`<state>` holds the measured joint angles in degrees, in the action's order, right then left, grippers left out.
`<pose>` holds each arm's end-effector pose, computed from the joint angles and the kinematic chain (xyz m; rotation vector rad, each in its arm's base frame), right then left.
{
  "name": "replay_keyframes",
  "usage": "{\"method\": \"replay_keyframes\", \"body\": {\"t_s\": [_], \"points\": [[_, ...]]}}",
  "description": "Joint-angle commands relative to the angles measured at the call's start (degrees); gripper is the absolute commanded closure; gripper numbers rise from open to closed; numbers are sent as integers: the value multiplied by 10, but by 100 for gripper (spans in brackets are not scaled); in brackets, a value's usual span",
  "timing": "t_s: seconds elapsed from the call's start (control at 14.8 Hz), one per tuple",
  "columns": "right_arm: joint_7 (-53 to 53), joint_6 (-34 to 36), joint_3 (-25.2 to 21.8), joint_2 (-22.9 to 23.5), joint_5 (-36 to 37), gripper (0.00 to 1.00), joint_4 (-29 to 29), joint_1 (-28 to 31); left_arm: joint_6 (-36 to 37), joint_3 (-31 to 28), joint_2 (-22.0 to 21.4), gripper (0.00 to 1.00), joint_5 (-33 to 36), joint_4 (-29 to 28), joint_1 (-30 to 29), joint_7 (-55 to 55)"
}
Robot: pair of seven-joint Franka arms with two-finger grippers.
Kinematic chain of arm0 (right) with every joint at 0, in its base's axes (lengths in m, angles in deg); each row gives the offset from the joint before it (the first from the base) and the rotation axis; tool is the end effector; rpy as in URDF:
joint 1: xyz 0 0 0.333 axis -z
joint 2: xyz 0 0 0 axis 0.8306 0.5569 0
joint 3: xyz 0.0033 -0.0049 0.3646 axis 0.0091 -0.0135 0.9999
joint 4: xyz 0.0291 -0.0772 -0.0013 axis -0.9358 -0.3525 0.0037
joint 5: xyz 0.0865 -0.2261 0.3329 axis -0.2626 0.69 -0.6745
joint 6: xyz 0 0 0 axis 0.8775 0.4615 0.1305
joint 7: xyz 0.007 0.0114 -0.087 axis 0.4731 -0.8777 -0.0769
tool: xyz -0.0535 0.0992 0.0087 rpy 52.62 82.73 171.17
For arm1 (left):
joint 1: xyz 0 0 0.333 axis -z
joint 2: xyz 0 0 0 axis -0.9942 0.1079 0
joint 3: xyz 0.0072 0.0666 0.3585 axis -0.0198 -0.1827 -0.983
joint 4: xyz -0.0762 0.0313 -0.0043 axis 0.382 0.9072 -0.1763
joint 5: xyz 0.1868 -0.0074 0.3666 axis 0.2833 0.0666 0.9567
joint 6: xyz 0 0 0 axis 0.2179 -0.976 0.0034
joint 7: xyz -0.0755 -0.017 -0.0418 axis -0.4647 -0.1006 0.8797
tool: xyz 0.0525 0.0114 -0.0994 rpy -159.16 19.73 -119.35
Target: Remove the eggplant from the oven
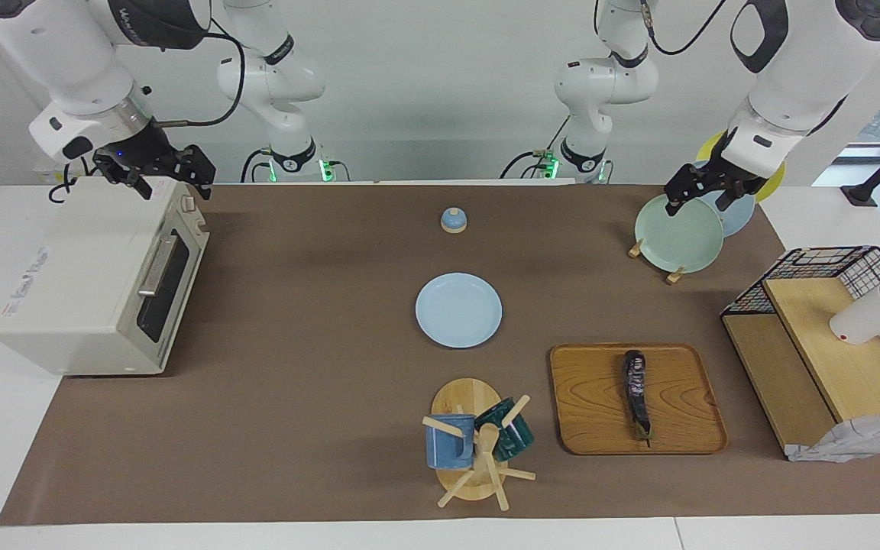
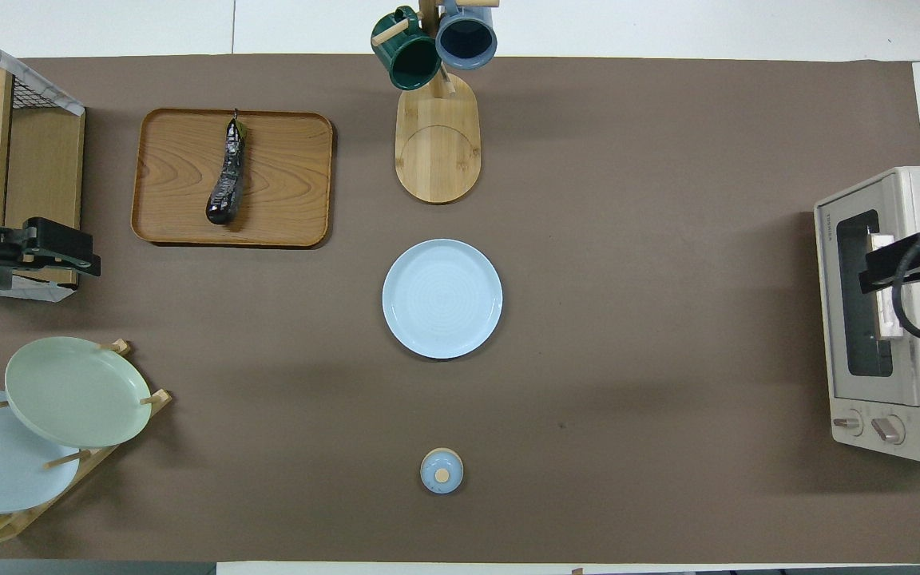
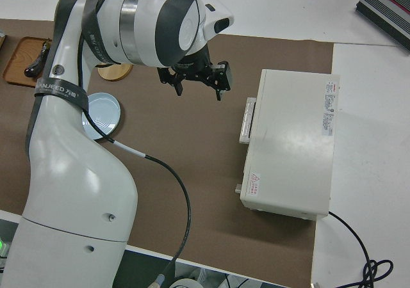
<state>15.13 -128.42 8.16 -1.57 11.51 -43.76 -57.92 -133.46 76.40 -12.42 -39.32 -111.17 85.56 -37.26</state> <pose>0.5503 -0.0341 0.6574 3.1218 -0.0419 -0.2383 0.5539 -0.0499 0.6440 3.1006 0.0702 -0.1302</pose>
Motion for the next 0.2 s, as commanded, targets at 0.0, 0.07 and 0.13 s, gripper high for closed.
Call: {"method": "replay_keyframes", "body": {"t_s": [0.0,0.07,0.13], "points": [[5,-2,1,7,9,0,11,1,-8,1,3,0,-1,8,-2,-9],[5,-2,1,7,9,0,11,1,-9,1,3,0,-2,7,-1,-9],[5,-2,1,8,8,0,11,0,-8,1,3,0,-2,7,-1,-9]]}}
